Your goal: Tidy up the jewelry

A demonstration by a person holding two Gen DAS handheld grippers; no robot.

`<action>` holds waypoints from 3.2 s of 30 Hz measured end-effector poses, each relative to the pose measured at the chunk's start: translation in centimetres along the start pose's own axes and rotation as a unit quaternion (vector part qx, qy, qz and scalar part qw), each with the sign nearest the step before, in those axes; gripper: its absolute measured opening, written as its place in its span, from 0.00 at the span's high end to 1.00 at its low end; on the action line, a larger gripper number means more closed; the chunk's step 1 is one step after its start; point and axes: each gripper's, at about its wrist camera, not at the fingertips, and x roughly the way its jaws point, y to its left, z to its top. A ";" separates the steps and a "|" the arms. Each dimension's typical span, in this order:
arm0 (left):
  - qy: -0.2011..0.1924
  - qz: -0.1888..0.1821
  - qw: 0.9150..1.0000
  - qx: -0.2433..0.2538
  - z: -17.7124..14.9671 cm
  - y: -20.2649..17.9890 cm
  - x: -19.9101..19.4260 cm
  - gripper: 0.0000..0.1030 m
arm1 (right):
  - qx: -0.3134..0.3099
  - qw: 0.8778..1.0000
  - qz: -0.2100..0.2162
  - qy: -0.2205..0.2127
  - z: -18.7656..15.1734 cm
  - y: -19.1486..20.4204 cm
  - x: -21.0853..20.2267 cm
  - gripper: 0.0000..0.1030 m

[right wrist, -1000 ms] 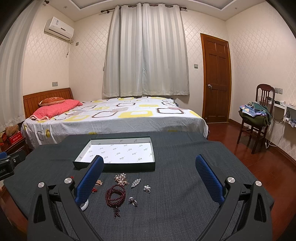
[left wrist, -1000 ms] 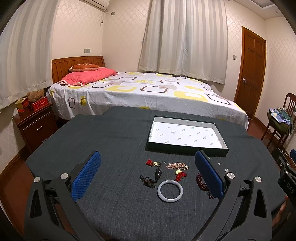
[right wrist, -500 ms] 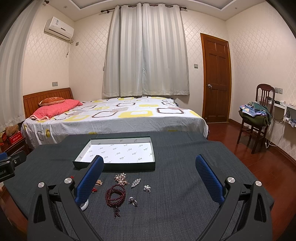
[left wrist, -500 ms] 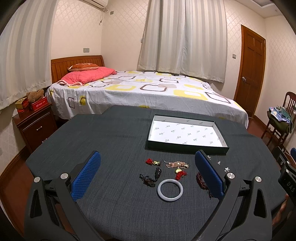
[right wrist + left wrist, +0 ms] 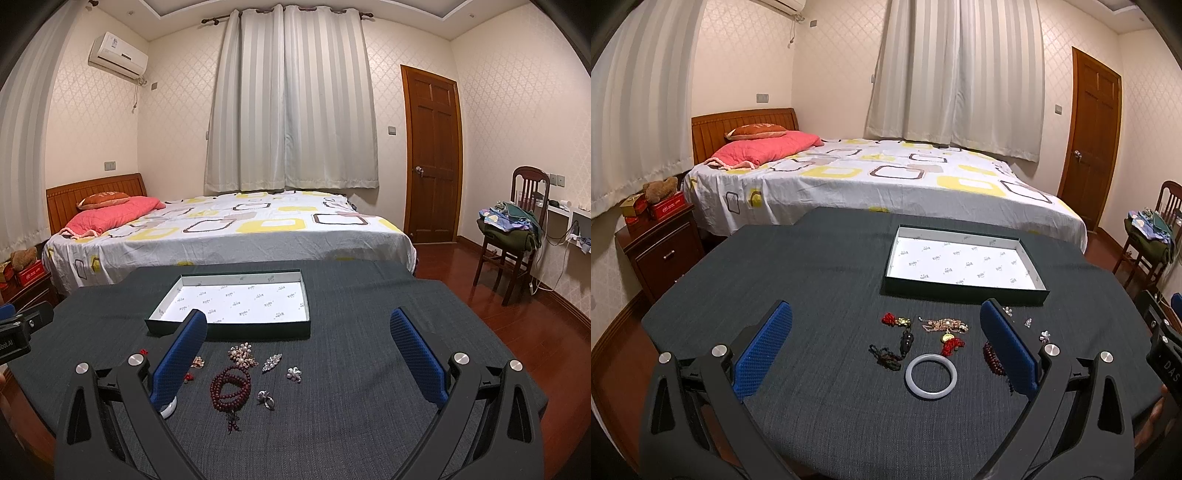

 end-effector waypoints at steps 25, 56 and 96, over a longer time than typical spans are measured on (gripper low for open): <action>0.073 -0.046 0.996 0.025 -7.4 -2.1 8.0 0.04 | -0.009 0.996 0.012 0.085 -7.0 -0.4 5.5 0.06; 0.166 -0.053 0.982 0.075 -11.1 -5.0 16.2 0.33 | 0.010 0.985 0.037 0.171 -10.3 -1.1 10.1 0.06; 0.126 -0.044 0.987 0.085 -10.1 -3.9 13.6 0.33 | -0.029 0.972 0.080 0.219 -10.9 1.4 13.0 0.76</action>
